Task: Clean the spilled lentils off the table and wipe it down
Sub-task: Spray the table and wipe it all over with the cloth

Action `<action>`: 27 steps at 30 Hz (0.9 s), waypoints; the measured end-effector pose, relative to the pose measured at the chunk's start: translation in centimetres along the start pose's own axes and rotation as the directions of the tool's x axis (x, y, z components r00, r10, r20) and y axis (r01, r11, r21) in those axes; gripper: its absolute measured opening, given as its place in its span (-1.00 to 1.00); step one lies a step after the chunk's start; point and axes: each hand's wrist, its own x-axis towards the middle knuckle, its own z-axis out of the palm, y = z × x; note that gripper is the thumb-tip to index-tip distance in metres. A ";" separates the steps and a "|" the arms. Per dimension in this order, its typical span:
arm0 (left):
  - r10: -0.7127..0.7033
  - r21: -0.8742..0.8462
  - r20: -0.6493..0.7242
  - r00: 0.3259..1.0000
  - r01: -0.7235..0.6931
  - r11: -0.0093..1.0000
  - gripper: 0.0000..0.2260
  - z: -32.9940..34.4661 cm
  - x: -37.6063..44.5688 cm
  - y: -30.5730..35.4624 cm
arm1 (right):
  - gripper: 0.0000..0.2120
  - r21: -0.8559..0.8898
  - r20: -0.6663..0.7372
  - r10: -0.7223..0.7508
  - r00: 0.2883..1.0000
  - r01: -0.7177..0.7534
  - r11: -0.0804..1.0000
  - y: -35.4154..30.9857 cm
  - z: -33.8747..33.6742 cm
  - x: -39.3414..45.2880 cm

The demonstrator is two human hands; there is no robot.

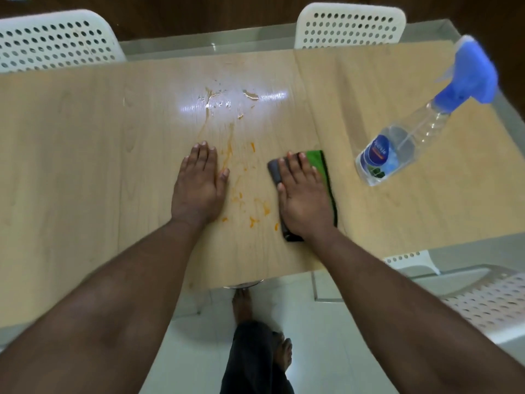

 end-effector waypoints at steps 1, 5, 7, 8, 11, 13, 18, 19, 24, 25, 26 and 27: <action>0.001 -0.005 0.000 1.000 -0.001 1.000 -0.34 0.0 -0.1 0.0 | -0.42 0.000 0.009 -0.030 1.000 0.030 1.000 -1.2 0.5 -0.8; 0.010 -0.034 -0.004 1.000 -0.010 0.999 -0.32 -0.4 -0.4 0.1 | -0.42 0.005 0.069 -0.148 0.987 0.148 0.989 -2.9 0.4 -7.6; 0.007 -0.033 -0.001 1.000 -0.007 0.999 -0.32 -0.4 -0.3 0.0 | -0.42 0.004 0.104 -0.184 0.977 0.184 0.983 -1.5 0.1 -9.9; 0.010 -0.032 0.004 1.000 -0.009 0.999 -0.32 -0.4 -0.2 0.1 | -0.43 0.002 0.113 -0.190 0.975 0.191 0.982 -0.5 -0.2 -10.0; 0.012 -0.007 0.021 1.000 -0.012 1.000 -0.31 -0.4 -0.4 -0.1 | -0.44 -0.009 0.070 -0.121 0.990 0.122 0.992 1.1 -0.6 -7.0; 0.015 -0.009 0.024 1.000 -0.015 1.000 -0.31 -0.2 -0.1 -0.3 | -0.43 -0.014 0.021 -0.040 0.999 0.040 0.999 1.0 -0.6 -2.3; -0.043 -0.034 0.026 0.999 0.043 0.998 -0.30 -0.1 3.2 -0.6 | -0.43 0.006 0.006 0.003 1.000 -0.003 1.000 -4.7 0.9 6.3; -0.049 -0.026 0.025 0.999 0.049 0.998 -0.31 -0.2 4.4 -0.7 | -0.42 0.008 0.022 -0.037 0.999 0.037 0.999 -5.7 1.0 6.0; -0.045 -0.021 0.061 0.997 0.047 0.999 -0.36 -1.7 10.7 -1.9 | -0.44 0.031 0.130 -0.258 0.957 0.256 0.966 -3.5 -0.5 1.7; -0.032 -0.024 0.064 0.997 0.034 0.999 -0.36 -1.9 11.5 -2.1 | -0.45 0.030 0.138 -0.256 0.957 0.254 0.967 -2.4 -0.7 1.3; -0.019 -0.021 0.070 0.997 0.020 1.000 -0.36 -2.1 12.6 -2.5 | -0.45 0.021 0.137 -0.232 0.963 0.232 0.973 -1.4 -0.9 2.1; -0.002 -0.017 0.068 0.998 0.003 1.000 -0.36 -2.2 14.0 -3.1 | -0.45 0.012 0.130 -0.190 0.973 0.190 0.982 -0.7 -0.9 3.7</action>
